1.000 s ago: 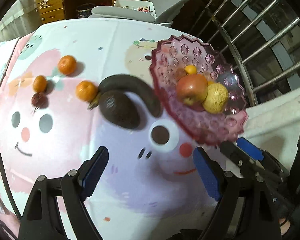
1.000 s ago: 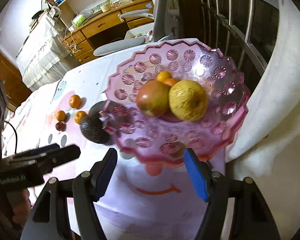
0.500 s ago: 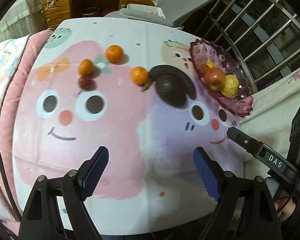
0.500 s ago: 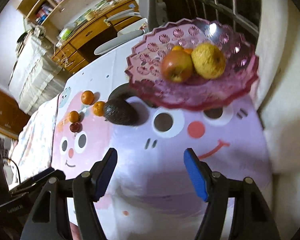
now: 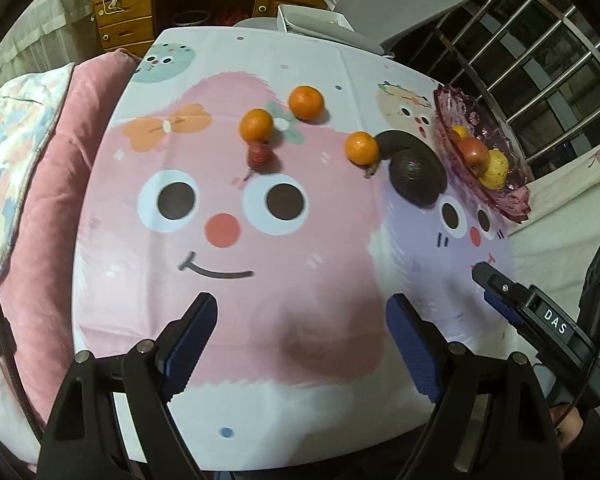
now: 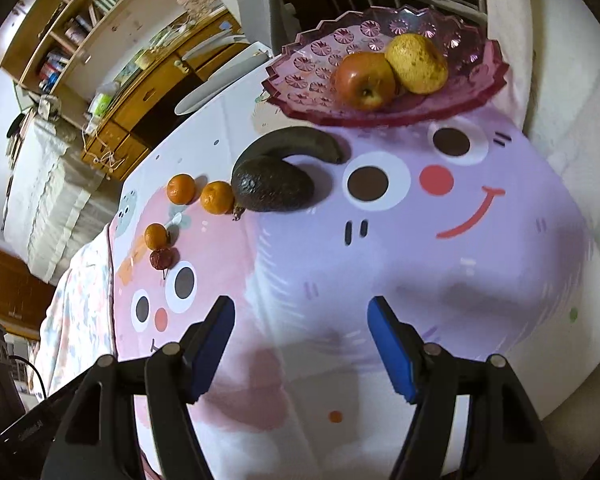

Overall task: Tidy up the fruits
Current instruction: 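Withdraw both tools from the bowl back over the tablecloth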

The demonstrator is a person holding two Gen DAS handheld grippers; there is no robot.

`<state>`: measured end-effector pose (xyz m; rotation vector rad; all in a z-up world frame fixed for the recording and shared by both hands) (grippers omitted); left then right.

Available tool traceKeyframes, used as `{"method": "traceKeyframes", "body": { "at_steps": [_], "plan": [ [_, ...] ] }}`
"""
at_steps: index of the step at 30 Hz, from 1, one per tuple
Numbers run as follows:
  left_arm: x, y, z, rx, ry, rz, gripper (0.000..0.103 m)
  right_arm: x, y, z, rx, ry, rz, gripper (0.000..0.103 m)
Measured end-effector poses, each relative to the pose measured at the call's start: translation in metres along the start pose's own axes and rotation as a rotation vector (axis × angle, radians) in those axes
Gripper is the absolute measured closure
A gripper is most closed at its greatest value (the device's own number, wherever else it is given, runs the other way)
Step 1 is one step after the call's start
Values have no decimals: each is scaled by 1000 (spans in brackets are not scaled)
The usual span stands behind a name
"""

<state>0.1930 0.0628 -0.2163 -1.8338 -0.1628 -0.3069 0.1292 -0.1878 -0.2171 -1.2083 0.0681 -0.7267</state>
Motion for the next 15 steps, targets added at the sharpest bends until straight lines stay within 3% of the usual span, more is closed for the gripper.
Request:
{"method": "traceKeyframes", "body": {
  "at_steps": [9,15],
  "plan": [
    [32,5,20,8,-1,-48,18,0,7,19,-19,22,-26,33],
    [58,11,30,22,-11,-70,18,11,14,30,-33,18,-70,25]
  ]
}}
Point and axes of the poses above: each gripper's, at about its wrist camera, not at the fingertips, and y roughly the way its jaws point, z to its left, x to its top, the point moved 2 cm from there along y, roughly the way its jaws point
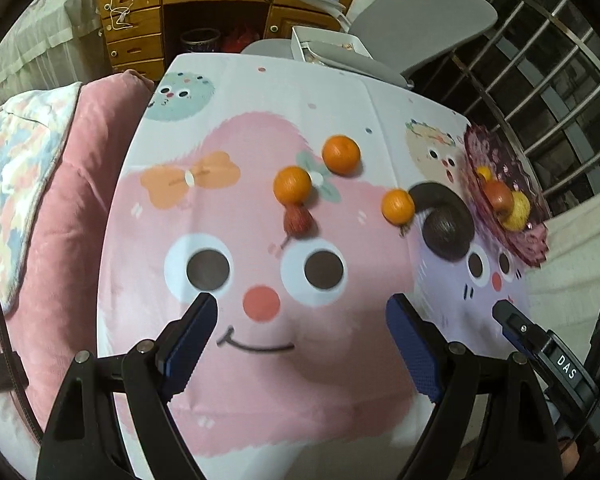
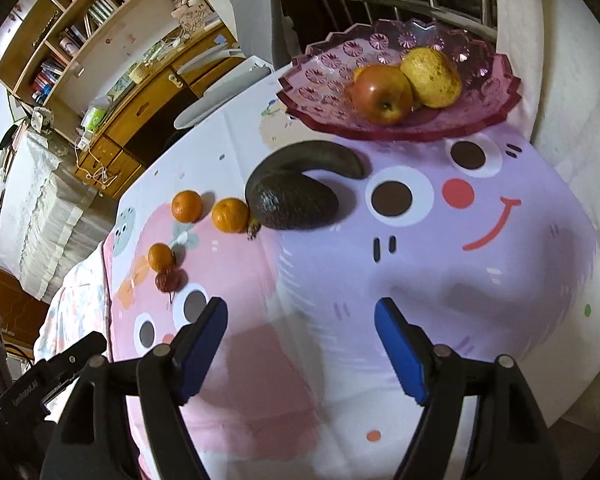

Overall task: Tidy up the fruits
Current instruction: 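Withdraw both tools from the bowl back over the tablecloth, then grasp the brown dried fruit with the left tool while the right tool grasps the avocado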

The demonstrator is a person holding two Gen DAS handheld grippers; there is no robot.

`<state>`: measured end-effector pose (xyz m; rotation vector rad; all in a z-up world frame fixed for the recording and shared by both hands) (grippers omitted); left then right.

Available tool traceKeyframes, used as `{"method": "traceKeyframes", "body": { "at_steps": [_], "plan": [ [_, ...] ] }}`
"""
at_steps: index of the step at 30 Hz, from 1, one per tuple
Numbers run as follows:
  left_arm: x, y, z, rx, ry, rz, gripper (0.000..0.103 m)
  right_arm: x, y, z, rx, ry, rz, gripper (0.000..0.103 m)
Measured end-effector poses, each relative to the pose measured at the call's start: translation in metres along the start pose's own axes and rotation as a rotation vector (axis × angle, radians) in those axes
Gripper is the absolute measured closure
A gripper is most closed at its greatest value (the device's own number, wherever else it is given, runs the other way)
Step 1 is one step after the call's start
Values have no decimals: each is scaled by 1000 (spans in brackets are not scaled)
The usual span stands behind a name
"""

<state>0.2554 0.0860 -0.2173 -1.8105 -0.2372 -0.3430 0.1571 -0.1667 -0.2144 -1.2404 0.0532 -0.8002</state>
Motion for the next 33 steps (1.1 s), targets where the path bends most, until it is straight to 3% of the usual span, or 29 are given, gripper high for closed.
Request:
{"method": "traceKeyframes", "body": {
  "at_steps": [13,22,33],
  "plan": [
    [32,46,12,18,-30,17,19,34,53,17,-33,-18,-37,24],
    [46,92,11,-5,-36,46,24,51,87,21,-112,-52,-94,18],
    [56,128,3,-16,-14,88,40,58,110,28,-165,-86,-94,12]
  ]
}}
Point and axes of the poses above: each gripper's, at about its wrist camera, not at the fingertips, and y roughly the way its jaws point, z to its left, x to its top, the point moved 2 cm from there along y, roughly the way its jaws point
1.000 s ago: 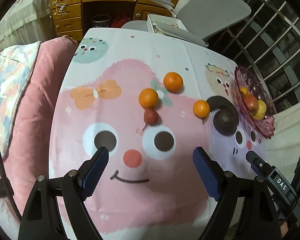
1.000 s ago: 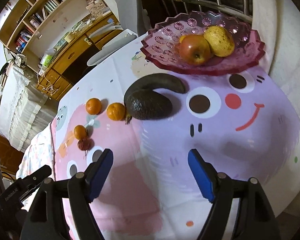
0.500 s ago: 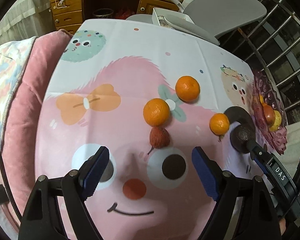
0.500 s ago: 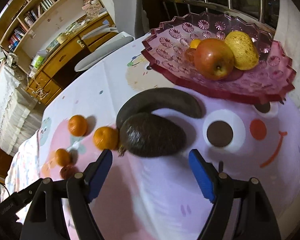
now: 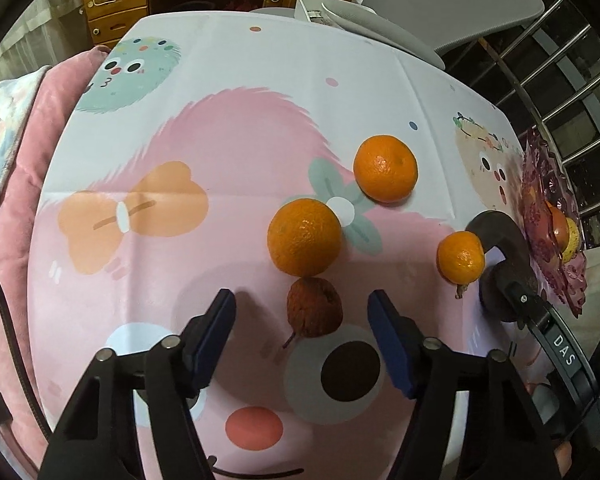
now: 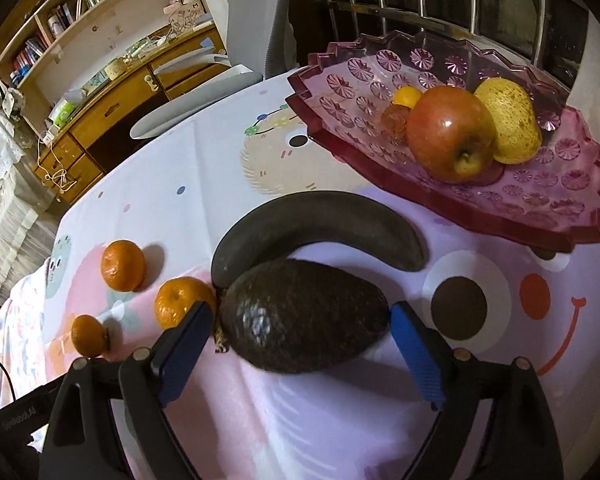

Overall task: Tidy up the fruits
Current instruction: 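Grasp the brown dried fruit with the left tool while the right tool grasps the avocado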

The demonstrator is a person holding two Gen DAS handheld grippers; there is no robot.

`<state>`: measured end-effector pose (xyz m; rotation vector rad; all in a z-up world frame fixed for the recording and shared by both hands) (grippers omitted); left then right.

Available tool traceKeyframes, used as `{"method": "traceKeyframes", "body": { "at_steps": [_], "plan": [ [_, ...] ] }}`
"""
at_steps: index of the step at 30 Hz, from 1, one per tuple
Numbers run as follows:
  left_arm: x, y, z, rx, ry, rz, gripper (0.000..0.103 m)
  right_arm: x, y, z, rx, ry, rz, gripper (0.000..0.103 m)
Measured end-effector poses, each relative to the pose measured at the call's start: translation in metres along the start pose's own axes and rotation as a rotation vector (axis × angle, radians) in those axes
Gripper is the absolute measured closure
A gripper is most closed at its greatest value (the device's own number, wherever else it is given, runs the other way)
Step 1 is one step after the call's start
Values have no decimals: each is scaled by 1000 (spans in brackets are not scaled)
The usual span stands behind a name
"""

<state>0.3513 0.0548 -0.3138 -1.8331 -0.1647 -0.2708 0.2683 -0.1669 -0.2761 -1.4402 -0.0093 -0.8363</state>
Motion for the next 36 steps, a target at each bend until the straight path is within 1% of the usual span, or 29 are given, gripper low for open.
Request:
{"method": "traceKeyframes", "body": {
  "at_steps": [2,3,4,6,8,11,12,16,18,21,24,27,31,36],
  "plan": [
    [1,3,-1,0,4,6,48,1,5,0,-3,-1,8,12],
    [0,4,-1,3,9,2,50,2,6,-1,-3,1,16,12],
    [1,4,-2,3,17,-6,56,2,8,-1,-5,3,25,12],
    [1,4,-4,-1,29,-8,59,1,10,0,-11,2,33,12],
    [1,5,-5,-6,32,-8,67,0,10,2,-15,3,32,12],
    [0,4,-6,-28,38,-5,76,0,12,3,-26,-5,31,13],
    [0,4,-6,-25,40,-7,76,0,12,3,-27,-8,30,16],
    [-4,3,-9,-11,58,-12,76,0,12,3,-34,-22,28,17],
    [-6,1,-8,-16,56,-8,76,-1,12,4,-35,-29,31,17],
    [-9,-4,-7,0,54,-24,77,-2,10,3,-30,-35,39,18],
    [-15,-12,-6,-8,45,-25,77,-6,7,3,-32,-36,56,18],
    [-21,-20,-5,-1,39,-35,77,-15,-1,1,-34,-35,67,18],
    [-36,-36,-2,8,34,-45,77,-29,-18,-3,-15,-34,65,18],
    [-56,-57,-2,-1,56,-46,77,-43,-42,-10,2,-26,60,18]
  ]
}}
Point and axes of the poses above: each gripper's, at about its wrist camera, not at the fingertips, and y roughly the way its jaws point, z to its left, x to its top, the point moved 2 cm from there along y, roughly the way its jaws point
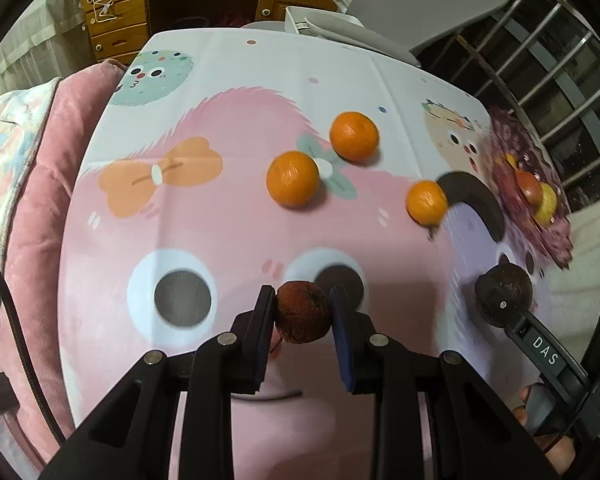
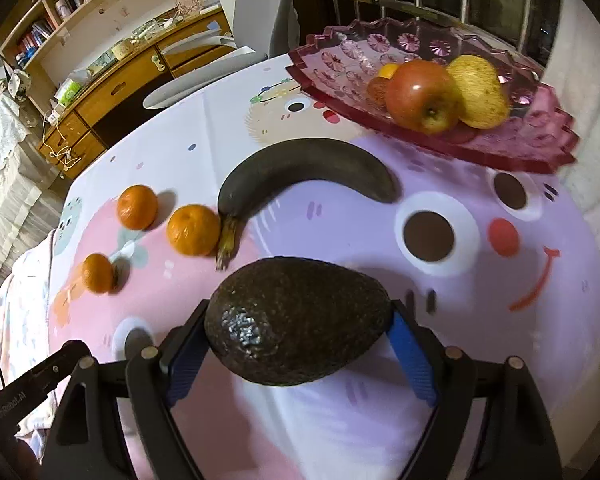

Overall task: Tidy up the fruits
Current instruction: 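Grasp the brown dried fruit with the left tool while the right tool grasps the avocado, then carry the dried fruit with the left tool while the right tool carries the avocado to the bowl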

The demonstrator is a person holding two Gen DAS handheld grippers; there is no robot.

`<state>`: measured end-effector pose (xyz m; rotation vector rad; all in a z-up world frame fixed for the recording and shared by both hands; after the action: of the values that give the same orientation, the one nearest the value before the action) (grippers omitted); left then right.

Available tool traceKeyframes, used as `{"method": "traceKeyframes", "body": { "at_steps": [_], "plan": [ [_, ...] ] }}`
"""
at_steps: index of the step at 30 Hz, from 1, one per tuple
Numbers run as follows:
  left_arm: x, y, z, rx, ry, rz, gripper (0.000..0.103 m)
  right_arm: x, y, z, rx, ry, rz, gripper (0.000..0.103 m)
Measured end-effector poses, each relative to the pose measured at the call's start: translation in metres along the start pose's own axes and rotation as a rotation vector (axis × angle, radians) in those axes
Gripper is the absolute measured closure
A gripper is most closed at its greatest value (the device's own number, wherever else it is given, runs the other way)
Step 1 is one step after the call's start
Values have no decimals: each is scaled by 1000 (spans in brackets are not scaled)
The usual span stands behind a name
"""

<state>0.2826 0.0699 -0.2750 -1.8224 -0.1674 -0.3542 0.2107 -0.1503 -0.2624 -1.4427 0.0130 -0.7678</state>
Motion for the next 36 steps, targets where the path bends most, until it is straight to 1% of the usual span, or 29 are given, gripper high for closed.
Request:
{"method": "traceKeyframes", "body": {
  "at_steps": [4,7,10,18,23,28,36],
  "plan": [
    [-14,-18,-8,-15,19,-1,77,-11,-20,-10,22,5,-7,18],
    [-21,-29,-18,-33,34,-5,77,-16,-32,-17,21,8,2,18],
    [-28,-42,-33,-64,69,-13,77,-19,-43,-27,21,9,12,18],
    [-37,-63,-78,-116,139,-11,77,-16,-78,-56,19,-13,-26,18],
    [-39,-79,-117,-133,157,-45,77,-3,-91,-72,51,-69,-50,18],
    [-36,-85,-156,-129,152,-75,77,20,-103,-88,89,-194,-82,18],
    [-19,-84,-227,-132,155,-135,77,62,-117,-112,155,-364,-152,18]
  ]
}}
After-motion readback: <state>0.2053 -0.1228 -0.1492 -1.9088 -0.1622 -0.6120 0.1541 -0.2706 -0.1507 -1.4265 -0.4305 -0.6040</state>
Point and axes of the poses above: each gripper's, at about its wrist camera, not at the fingertips, and y roughly the way its jaws point, z to its left, x to its top, the point moved 2 cm from there along y, roughly the way its jaws point
